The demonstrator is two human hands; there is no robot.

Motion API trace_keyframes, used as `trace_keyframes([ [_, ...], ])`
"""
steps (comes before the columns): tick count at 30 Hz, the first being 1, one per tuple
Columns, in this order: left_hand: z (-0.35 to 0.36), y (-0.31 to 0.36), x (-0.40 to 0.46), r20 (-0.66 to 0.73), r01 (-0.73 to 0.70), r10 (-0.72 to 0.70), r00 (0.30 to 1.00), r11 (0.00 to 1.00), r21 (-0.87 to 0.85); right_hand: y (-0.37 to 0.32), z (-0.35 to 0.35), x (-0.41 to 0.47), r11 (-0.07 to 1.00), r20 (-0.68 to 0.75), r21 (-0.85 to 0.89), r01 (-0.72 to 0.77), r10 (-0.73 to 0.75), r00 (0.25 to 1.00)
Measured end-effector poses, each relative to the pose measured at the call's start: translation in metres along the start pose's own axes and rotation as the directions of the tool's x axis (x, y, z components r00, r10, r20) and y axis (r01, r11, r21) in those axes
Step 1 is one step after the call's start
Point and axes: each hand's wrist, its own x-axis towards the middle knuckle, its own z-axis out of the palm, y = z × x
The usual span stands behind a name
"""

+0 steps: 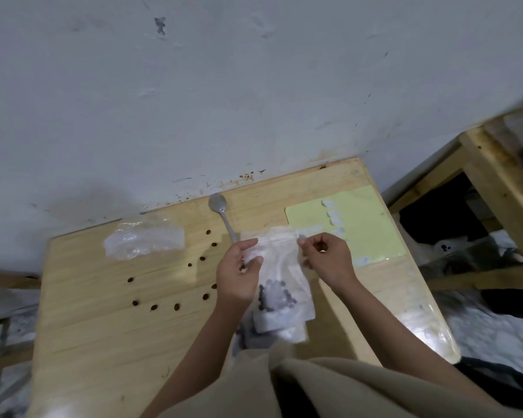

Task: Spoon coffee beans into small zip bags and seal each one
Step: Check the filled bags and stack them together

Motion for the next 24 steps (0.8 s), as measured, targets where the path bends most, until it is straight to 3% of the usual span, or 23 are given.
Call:
trace_keyframes([
  [7, 0.006, 0.008, 0.016, 0.000, 0.081, -0.081, 0.997, 0.995, -0.060, -0.010, -0.041, 0.067, 0.965, -0.278, -0.249, 0.086, -0.156, 0.948],
  [11, 0.005, 0.009, 0.021, 0.007, 0.059, -0.059, 0.998, 0.996, -0.060, 0.001, -0.042, 0.108, 0.899, -0.218, -0.438, 0.013, -0.120, 0.969],
  [16, 0.003, 0.007, 0.022, 0.025, 0.002, 0.000, 1.000, 0.997, -0.072, 0.003, -0.032, 0.123, 0.844, -0.189, -0.536, -0.013, -0.105, 0.976],
  [21, 0.002, 0.010, 0.019, 0.024, 0.018, -0.017, 1.000, 0.997, -0.076, -0.009, -0.037, 0.108, 0.875, -0.195, -0.475, 0.095, -0.210, 0.958],
  [24, 0.002, 0.015, 0.018, 0.014, 0.067, -0.066, 0.998, 0.993, -0.102, -0.031, -0.039, 0.074, 0.931, -0.192, -0.278, 0.238, -0.296, 0.936],
])
